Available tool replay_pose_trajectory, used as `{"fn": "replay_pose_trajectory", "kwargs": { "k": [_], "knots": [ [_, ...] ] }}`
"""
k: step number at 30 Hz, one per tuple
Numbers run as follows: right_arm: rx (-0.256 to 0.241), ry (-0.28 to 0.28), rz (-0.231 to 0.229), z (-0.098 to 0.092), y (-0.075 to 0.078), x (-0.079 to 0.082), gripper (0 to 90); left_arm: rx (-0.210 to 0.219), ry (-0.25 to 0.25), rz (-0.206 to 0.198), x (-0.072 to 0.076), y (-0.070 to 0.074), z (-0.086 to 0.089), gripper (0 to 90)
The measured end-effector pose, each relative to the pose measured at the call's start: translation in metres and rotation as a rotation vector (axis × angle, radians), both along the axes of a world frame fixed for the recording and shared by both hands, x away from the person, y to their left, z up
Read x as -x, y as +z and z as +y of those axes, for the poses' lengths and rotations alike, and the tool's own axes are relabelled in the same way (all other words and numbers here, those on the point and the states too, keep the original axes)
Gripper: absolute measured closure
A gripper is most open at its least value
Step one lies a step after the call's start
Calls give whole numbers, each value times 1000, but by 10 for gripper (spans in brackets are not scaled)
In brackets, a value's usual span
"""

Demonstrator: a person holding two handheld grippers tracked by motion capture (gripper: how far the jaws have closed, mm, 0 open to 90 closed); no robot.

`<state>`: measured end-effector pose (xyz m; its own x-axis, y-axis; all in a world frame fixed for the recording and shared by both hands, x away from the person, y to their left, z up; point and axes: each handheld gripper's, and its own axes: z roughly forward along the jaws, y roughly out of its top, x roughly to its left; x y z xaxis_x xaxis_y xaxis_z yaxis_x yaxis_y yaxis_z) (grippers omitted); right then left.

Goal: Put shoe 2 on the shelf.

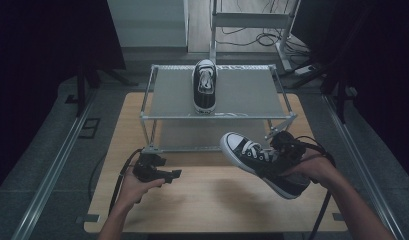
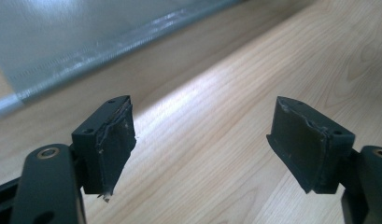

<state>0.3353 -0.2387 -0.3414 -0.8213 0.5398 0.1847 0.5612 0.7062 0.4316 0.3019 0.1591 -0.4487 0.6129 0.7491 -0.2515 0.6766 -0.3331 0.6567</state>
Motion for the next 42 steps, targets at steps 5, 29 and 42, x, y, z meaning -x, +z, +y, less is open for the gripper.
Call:
{"fn": "replay_pose_trajectory", "kwargs": {
  "k": [5, 29, 42],
  "knots": [
    [-8, -16, -10, -1, 14, -1, 161, 30, 4, 18, 6, -14, 4, 220],
    [-15, -59, -14, 7, 59, -38, 161, 41, 14, 66, 5, -33, 12, 224],
    [-19, -158, -19, 10, 69, -69, 161, 48, 26, 63, 4, -35, 14, 227]
  ]
}}
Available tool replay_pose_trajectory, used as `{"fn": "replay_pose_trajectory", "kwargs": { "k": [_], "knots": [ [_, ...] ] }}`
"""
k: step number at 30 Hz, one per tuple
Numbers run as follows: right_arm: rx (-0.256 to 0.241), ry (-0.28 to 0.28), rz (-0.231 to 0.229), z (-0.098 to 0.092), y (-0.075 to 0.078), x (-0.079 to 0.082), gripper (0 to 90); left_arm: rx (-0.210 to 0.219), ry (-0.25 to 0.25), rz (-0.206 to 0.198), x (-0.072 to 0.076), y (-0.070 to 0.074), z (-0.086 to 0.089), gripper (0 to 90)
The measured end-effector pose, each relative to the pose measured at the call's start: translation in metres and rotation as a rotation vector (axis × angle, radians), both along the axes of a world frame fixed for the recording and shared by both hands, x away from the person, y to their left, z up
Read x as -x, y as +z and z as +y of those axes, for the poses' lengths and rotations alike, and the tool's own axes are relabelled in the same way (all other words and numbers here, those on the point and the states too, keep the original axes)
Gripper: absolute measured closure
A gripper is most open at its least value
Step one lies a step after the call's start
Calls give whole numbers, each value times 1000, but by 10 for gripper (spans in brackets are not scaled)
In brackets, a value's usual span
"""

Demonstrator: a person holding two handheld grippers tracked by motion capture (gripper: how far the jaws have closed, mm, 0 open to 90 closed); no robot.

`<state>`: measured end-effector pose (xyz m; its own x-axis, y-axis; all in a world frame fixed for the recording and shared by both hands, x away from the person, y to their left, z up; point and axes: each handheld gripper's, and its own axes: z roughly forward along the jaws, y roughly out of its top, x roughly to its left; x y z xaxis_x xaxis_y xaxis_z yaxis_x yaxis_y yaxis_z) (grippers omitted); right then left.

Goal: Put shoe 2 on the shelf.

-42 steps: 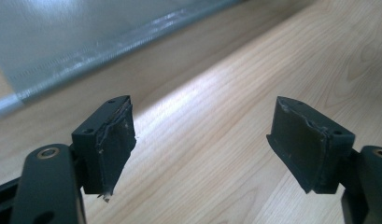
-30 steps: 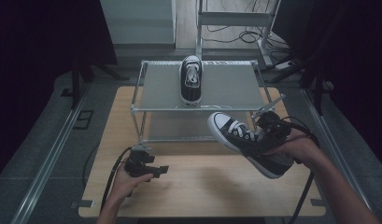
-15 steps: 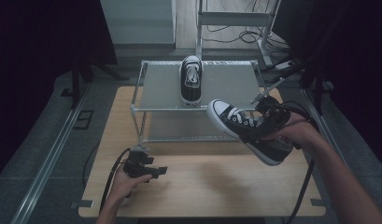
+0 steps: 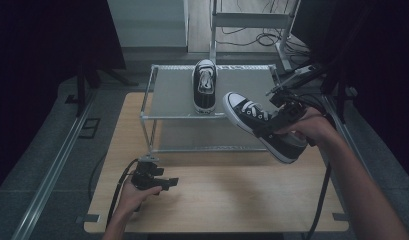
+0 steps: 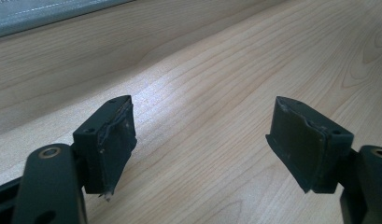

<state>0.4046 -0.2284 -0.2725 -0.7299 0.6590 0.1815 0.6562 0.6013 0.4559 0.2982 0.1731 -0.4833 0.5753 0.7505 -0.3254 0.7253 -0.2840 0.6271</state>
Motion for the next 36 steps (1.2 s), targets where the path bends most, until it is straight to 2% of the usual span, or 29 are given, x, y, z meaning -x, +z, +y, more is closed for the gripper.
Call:
{"fn": "replay_pose_trajectory", "kwargs": {
  "k": [9, 17, 20, 31, 36],
  "knots": [
    [9, -97, 24, 4, 4, -31, 161, 12, -2, 4, 0, 0, 1, 227],
    [15, -155, 28, 12, 6, -48, 162, 16, -5, 11, 0, -1, 1, 229],
    [20, -201, 11, 15, 7, -56, 163, 15, -6, 14, 0, -1, 0, 229],
    [16, -310, 54, 31, 6, -84, 163, 23, -5, 18, 0, -2, 1, 231],
    [26, -375, 39, 40, 5, -96, 163, 27, -7, 18, 0, -1, 3, 231]
  ]
}}
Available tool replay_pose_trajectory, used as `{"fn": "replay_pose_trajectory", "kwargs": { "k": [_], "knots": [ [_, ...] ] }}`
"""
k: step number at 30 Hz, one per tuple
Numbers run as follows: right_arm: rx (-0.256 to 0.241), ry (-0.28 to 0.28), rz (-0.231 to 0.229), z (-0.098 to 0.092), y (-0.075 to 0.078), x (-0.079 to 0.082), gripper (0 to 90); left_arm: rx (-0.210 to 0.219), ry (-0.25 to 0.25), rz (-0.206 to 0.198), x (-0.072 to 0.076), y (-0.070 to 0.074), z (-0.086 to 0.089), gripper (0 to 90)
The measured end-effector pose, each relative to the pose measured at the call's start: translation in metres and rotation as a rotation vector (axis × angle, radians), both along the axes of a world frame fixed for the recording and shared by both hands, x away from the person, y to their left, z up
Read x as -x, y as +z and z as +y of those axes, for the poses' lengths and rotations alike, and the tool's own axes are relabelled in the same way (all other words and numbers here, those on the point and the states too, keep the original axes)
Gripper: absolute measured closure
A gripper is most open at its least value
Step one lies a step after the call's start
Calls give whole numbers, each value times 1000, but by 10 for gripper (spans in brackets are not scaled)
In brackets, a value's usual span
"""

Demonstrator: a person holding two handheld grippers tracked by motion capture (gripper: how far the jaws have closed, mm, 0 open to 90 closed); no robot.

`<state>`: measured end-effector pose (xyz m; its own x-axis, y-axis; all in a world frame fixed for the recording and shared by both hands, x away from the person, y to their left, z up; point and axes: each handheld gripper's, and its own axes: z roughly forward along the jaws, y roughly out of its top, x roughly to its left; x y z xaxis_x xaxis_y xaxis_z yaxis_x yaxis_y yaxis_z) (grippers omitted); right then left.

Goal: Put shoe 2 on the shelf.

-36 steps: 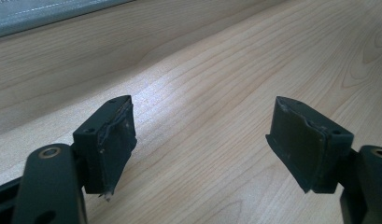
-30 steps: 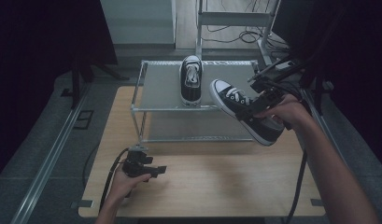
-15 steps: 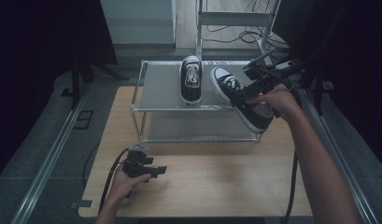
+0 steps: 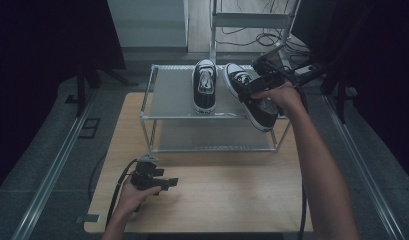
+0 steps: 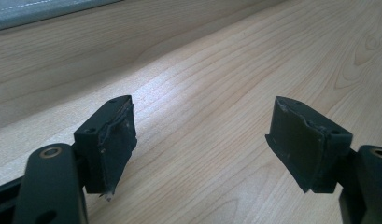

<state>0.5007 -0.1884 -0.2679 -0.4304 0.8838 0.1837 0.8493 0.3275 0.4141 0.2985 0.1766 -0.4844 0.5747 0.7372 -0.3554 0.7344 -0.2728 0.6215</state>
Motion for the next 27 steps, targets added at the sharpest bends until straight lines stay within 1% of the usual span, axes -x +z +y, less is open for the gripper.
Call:
{"fn": "replay_pose_trajectory", "kwargs": {
  "k": [2, 6, 8, 10, 15, 17, 23, 25, 27],
  "knots": [
    [-11, -16, 5, 2, 1, -4, 163, 3, 3, 0, 0, 0, 2, 231],
    [-14, -23, 17, 8, 2, -12, 163, 9, 6, -1, 0, 1, 4, 231],
    [-7, -31, 24, 11, 2, -15, 163, 9, 7, -1, 0, 1, 4, 232],
    [-17, -43, 30, 14, 1, -18, 163, 10, 7, -1, 0, 1, 4, 232],
    [-19, -94, 37, 19, -2, -25, 165, 15, 6, 0, 1, 3, 5, 232],
    [-28, -110, 44, 21, -3, -28, 165, 17, 8, -2, 1, 3, 6, 232],
    [-18, -157, 46, 31, -2, -36, 164, 20, 9, -3, 1, 4, 7, 232],
    [-17, -182, 51, 35, -1, -39, 165, 22, 10, -4, 1, 4, 7, 232],
    [-20, -191, 54, 37, -1, -41, 165, 23, 13, -5, 2, 4, 9, 232]
  ]
}}
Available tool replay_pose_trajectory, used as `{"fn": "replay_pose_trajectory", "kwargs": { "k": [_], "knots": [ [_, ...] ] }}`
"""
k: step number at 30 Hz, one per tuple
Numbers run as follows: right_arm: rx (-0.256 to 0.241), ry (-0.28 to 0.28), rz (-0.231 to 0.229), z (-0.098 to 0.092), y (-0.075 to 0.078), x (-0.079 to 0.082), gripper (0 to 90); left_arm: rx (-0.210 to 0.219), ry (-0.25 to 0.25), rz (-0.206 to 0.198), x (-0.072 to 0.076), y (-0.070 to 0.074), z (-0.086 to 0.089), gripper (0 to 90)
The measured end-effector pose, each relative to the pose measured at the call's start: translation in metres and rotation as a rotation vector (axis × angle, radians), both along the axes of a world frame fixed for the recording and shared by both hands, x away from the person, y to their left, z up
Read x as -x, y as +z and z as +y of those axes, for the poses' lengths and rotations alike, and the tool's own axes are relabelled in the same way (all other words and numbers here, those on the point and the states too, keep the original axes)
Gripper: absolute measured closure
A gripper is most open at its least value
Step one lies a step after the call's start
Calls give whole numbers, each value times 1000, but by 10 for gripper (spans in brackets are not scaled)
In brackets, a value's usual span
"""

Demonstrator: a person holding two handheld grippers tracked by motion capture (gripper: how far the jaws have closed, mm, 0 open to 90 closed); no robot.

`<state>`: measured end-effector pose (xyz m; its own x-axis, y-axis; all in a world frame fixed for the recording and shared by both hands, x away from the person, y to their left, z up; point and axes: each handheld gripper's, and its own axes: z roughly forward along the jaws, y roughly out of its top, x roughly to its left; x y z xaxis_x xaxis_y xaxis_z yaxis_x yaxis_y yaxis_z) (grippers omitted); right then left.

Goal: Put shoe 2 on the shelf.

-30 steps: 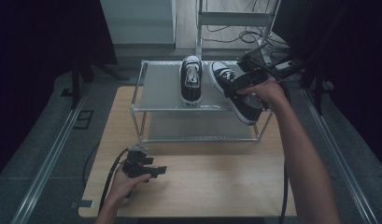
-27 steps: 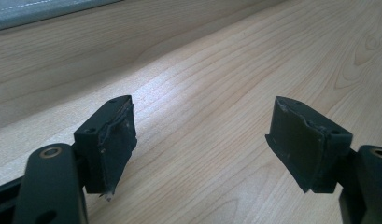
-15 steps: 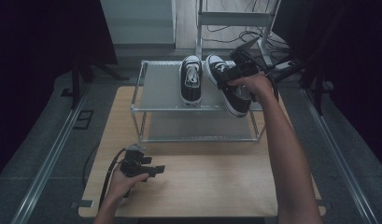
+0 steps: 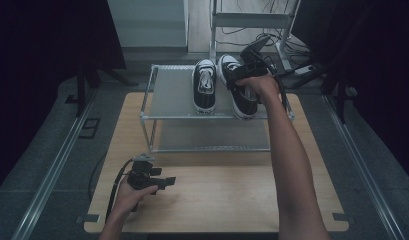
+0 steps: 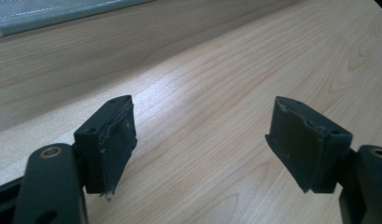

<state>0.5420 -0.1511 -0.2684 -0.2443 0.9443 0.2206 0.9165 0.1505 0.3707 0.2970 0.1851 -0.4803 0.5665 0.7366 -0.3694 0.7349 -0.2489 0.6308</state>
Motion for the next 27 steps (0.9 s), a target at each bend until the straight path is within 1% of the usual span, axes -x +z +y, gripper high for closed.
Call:
{"fn": "replay_pose_trajectory", "kwargs": {
  "k": [3, 6, 12, 23, 27],
  "knots": [
    [-9, -19, 0, 3, 1, -3, 165, 5, 0, 2, 0, 0, 1, 232],
    [-22, -63, 0, 6, 2, -6, 164, 9, -1, 4, 0, 0, 1, 232],
    [-46, -119, 11, 8, 0, -10, 164, 14, 1, 2, 1, 0, 1, 232],
    [-97, -185, -1, 14, -4, -12, 162, 19, 4, 0, 1, 1, 2, 233],
    [-110, -225, -2, 16, -6, -14, 161, 21, 5, -1, 2, 1, 3, 232]
  ]
}}
